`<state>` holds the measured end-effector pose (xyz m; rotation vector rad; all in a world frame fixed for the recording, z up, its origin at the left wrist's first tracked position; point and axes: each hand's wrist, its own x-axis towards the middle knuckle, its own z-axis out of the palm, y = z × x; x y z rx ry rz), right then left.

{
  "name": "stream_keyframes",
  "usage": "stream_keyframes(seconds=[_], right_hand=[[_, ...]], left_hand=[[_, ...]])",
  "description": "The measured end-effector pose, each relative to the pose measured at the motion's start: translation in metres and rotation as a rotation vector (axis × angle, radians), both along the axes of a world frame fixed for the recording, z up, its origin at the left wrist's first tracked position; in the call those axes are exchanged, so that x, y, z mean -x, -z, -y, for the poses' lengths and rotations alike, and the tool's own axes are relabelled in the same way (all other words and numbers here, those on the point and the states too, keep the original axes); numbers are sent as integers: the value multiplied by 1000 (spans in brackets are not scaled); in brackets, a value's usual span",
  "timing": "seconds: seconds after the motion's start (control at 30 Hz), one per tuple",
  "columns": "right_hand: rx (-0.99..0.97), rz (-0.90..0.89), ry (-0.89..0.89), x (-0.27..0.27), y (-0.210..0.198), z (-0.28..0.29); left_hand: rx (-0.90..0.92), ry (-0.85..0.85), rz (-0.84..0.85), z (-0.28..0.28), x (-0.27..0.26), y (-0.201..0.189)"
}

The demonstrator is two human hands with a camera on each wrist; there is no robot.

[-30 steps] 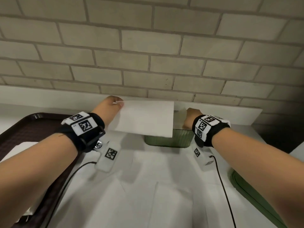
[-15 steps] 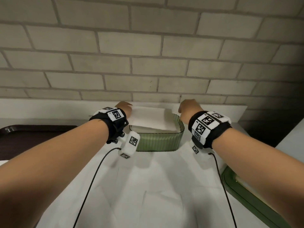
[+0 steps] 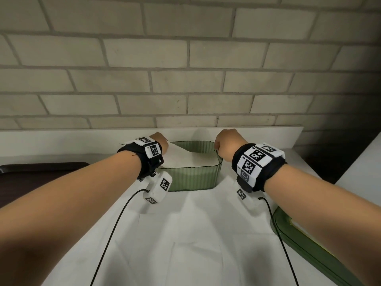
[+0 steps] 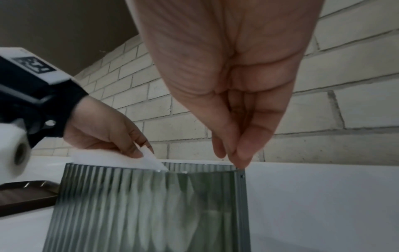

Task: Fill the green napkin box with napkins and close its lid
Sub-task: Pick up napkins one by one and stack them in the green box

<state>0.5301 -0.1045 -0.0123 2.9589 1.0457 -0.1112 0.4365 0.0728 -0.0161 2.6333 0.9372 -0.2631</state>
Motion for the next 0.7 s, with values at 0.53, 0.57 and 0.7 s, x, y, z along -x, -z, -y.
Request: stream_keyframes(seconds=[0.53, 0.57, 0.7], right_hand=[[58, -55, -17, 1, -3, -21], [82, -85, -8, 5, -1, -24], [198, -136, 41, 19, 4, -33]], left_hand=[[-7, -18, 48, 2, -4, 11], [-8, -29, 71, 5, -5, 13], [-54, -34, 32, 15, -9, 17]])
